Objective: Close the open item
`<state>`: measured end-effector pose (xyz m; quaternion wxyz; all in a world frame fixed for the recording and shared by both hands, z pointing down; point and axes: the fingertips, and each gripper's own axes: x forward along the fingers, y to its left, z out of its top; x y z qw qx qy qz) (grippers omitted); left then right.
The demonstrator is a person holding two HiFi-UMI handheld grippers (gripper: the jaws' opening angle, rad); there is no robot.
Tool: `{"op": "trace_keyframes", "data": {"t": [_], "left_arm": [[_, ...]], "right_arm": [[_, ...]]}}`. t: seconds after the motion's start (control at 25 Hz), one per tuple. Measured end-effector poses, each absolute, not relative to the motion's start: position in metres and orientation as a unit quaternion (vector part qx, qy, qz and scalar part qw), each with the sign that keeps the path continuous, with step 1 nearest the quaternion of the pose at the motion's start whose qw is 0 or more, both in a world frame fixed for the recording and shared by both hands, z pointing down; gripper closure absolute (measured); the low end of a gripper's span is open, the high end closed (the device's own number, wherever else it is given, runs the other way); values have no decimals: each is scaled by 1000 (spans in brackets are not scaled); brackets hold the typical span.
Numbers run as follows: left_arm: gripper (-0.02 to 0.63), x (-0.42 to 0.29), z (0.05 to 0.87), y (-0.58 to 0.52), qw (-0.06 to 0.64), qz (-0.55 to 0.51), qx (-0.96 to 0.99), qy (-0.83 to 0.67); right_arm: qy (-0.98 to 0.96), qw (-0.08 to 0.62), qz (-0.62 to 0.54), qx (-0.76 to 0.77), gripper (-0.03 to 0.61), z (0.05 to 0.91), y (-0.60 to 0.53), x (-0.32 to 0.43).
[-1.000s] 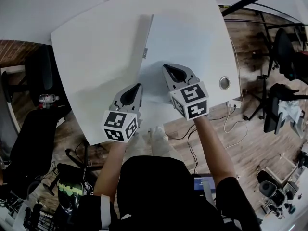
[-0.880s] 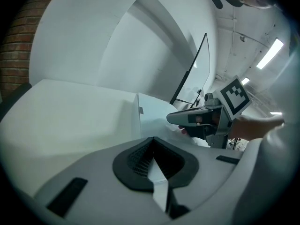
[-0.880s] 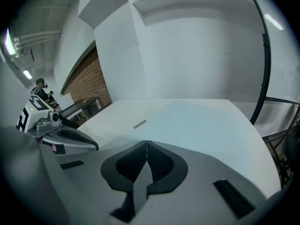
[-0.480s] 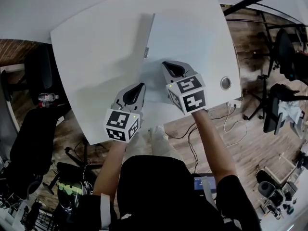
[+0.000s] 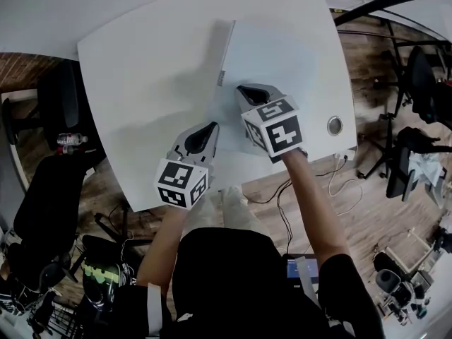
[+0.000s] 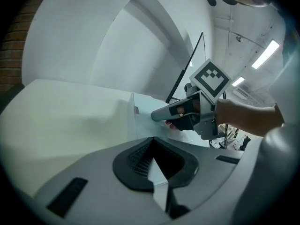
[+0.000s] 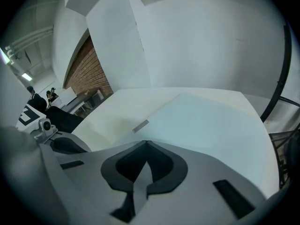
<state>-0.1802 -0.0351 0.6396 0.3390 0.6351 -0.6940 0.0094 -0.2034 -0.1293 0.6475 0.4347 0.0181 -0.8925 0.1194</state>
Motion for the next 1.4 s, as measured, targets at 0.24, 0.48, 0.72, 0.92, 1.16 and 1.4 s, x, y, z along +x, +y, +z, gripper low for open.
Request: {"op": "trace_keyframes", "data": {"t": [0.24, 0.48, 0.72, 0.92, 1.16, 1.4], "left_arm": [[600, -183, 640, -35, 341, 4, 633, -695], [600, -184, 641, -37, 349, 0, 641, -684], [600, -185, 640, -37, 348, -3, 640, -685], [600, -186, 640, -38, 352, -8, 642, -681], [600, -187, 640, -38, 355, -17, 643, -678], [600, -191, 641, -37, 374, -39, 628, -681]], "right_arm": [[-888, 443, 126, 6, 540, 650, -129, -213], [-886, 448, 121, 1, 540, 650, -129, -226], [-887, 444, 126, 29, 540, 649, -131, -235], [-888, 444, 117, 37, 540, 648, -134, -246], [-892, 436, 114, 39, 540, 650, -134, -251], [-895, 428, 123, 34, 540, 649, -135, -251]]}}
